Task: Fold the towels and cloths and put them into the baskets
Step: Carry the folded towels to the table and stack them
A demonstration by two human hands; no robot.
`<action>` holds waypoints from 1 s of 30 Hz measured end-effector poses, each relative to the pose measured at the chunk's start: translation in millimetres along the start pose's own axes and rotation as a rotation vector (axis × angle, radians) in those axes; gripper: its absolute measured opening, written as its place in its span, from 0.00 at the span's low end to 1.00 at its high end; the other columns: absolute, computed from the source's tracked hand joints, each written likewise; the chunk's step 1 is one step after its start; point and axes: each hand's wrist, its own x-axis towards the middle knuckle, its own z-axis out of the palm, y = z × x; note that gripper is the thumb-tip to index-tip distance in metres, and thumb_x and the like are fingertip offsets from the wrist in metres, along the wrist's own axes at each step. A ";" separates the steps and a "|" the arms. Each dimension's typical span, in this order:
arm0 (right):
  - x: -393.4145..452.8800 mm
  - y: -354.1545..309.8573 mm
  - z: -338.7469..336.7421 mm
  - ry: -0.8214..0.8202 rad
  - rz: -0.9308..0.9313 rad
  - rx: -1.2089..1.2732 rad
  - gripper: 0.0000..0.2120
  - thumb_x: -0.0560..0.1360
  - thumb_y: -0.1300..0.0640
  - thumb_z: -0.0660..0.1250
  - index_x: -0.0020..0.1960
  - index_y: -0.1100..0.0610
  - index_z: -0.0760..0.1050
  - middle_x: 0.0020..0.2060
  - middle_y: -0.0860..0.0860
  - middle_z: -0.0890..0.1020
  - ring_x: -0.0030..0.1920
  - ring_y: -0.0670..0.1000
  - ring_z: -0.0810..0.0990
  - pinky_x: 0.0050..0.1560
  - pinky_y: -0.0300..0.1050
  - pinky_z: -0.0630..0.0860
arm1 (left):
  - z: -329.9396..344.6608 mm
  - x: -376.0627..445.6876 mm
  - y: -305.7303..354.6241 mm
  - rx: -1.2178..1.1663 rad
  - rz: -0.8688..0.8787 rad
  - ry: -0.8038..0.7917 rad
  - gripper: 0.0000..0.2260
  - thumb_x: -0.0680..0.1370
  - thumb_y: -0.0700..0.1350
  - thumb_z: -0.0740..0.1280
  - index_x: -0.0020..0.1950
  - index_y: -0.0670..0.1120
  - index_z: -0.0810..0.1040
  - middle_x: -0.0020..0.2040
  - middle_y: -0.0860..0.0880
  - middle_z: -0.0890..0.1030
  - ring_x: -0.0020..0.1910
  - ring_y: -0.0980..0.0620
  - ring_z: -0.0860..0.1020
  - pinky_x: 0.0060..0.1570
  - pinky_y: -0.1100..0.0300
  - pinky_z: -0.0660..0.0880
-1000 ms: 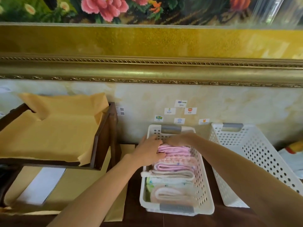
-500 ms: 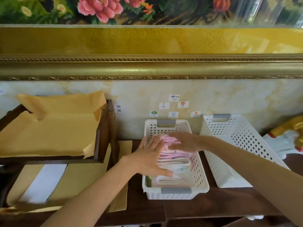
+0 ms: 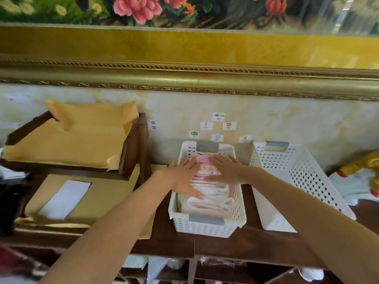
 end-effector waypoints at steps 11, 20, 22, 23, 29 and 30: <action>-34.1 -165.7 -42.5 0.548 -0.496 0.453 0.12 0.81 0.52 0.57 0.51 0.58 0.75 0.37 0.49 0.78 0.39 0.50 0.76 0.42 0.46 0.72 | 17.7 -170.2 -19.3 -0.484 -0.580 0.730 0.14 0.80 0.52 0.60 0.64 0.51 0.76 0.57 0.51 0.81 0.56 0.49 0.78 0.56 0.50 0.76; -86.8 -433.2 31.9 0.195 -0.937 0.164 0.15 0.81 0.50 0.56 0.48 0.59 0.75 0.43 0.56 0.81 0.46 0.58 0.78 0.46 0.53 0.74 | 187.5 -441.6 -46.1 -0.547 -1.133 0.361 0.13 0.80 0.49 0.60 0.63 0.50 0.77 0.62 0.50 0.78 0.60 0.46 0.76 0.55 0.55 0.73; -111.1 -509.7 61.4 0.160 -1.035 0.116 0.14 0.81 0.51 0.57 0.47 0.60 0.75 0.45 0.58 0.81 0.48 0.60 0.78 0.46 0.52 0.73 | 231.7 -513.2 -46.6 -0.599 -1.269 0.334 0.15 0.80 0.52 0.61 0.65 0.51 0.75 0.65 0.50 0.77 0.62 0.47 0.75 0.60 0.54 0.72; -119.5 -537.0 73.4 0.139 -1.059 0.088 0.14 0.80 0.51 0.57 0.48 0.60 0.75 0.46 0.59 0.81 0.49 0.61 0.79 0.47 0.52 0.73 | 247.3 -537.9 -46.3 -0.623 -1.316 0.327 0.15 0.79 0.53 0.62 0.65 0.52 0.75 0.65 0.49 0.76 0.62 0.46 0.75 0.61 0.53 0.72; -216.6 -752.8 158.7 -0.011 -1.313 -0.069 0.13 0.78 0.52 0.58 0.48 0.58 0.78 0.47 0.58 0.82 0.50 0.60 0.80 0.46 0.49 0.75 | 351.1 -746.0 -18.0 -0.689 -1.625 0.289 0.14 0.79 0.50 0.61 0.63 0.50 0.75 0.61 0.47 0.79 0.58 0.45 0.78 0.56 0.52 0.76; -236.7 -790.0 172.0 -0.034 -1.366 -0.095 0.12 0.77 0.53 0.58 0.47 0.58 0.77 0.47 0.59 0.82 0.49 0.60 0.80 0.46 0.49 0.75 | 367.7 -782.8 -10.9 -0.714 -1.682 0.279 0.13 0.79 0.50 0.60 0.61 0.50 0.76 0.59 0.47 0.80 0.55 0.45 0.79 0.53 0.52 0.77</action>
